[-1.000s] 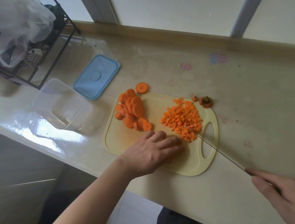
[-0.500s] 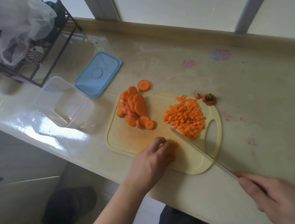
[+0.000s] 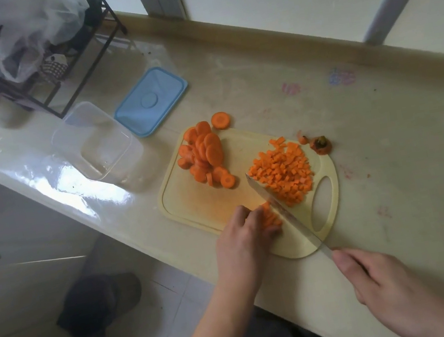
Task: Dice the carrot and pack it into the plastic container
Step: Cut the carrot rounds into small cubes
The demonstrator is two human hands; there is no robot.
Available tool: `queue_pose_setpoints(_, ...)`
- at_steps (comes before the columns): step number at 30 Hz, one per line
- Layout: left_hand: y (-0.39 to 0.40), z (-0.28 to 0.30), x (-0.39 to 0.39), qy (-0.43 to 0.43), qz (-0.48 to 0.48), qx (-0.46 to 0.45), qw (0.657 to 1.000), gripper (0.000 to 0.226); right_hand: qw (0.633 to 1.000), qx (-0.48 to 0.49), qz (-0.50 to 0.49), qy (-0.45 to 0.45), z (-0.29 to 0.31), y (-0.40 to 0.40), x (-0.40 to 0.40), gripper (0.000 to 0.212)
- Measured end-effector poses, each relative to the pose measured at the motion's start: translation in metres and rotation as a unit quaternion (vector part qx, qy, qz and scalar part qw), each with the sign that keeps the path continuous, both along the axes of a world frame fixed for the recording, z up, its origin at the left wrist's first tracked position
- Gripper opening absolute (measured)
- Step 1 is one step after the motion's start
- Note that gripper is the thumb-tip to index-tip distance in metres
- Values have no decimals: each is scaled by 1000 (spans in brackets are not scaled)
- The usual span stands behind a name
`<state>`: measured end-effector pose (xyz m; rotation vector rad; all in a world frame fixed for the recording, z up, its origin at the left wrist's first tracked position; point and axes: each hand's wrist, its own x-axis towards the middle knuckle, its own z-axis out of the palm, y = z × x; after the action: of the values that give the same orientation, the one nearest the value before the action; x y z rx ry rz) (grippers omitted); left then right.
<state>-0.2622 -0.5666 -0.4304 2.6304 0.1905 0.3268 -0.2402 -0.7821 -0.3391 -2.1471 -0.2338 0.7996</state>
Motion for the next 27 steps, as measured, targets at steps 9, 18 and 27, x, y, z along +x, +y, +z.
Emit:
queue_pose_setpoints(9, 7, -8, 1, -38, -18, -60, 997, 42, 1000, -3, 28, -4, 4, 7, 6, 54)
queue_pose_setpoints(18, 7, 5, 3, -43, -18, -6, 999, 49, 997, -40, 64, -5, 4, -2, 26, 67)
queue_pose_setpoints(27, 26, -13, 1, -91, -211, 0, 973, 12, 997, -18, 70, 2, 8, 5, 18, 41)
